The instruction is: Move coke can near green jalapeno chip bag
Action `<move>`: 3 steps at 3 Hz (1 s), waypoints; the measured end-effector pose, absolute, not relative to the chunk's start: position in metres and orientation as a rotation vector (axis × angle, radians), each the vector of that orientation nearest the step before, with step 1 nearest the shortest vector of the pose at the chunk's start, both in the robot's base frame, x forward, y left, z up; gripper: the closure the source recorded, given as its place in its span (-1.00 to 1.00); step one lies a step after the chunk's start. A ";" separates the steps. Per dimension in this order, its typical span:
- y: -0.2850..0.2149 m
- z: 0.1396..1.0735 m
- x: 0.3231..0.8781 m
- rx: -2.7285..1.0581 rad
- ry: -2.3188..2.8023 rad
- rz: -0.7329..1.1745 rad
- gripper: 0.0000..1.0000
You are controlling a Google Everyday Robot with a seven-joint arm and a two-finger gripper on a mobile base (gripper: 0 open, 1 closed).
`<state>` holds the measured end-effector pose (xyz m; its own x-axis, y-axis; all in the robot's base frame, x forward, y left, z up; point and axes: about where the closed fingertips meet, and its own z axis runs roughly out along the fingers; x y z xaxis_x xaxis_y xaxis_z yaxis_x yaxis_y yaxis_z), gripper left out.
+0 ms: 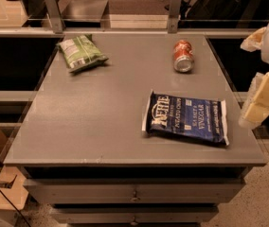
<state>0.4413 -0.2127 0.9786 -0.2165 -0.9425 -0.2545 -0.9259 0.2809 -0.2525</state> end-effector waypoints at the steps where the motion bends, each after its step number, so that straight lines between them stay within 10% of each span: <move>1: -0.208 0.966 0.456 -1.650 2.102 0.065 -1.00; 3: -0.177 0.959 0.479 -1.525 1.965 0.289 -1.00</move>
Offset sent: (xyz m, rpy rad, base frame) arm 0.0673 0.0474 -0.0263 0.5967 -0.1098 0.0631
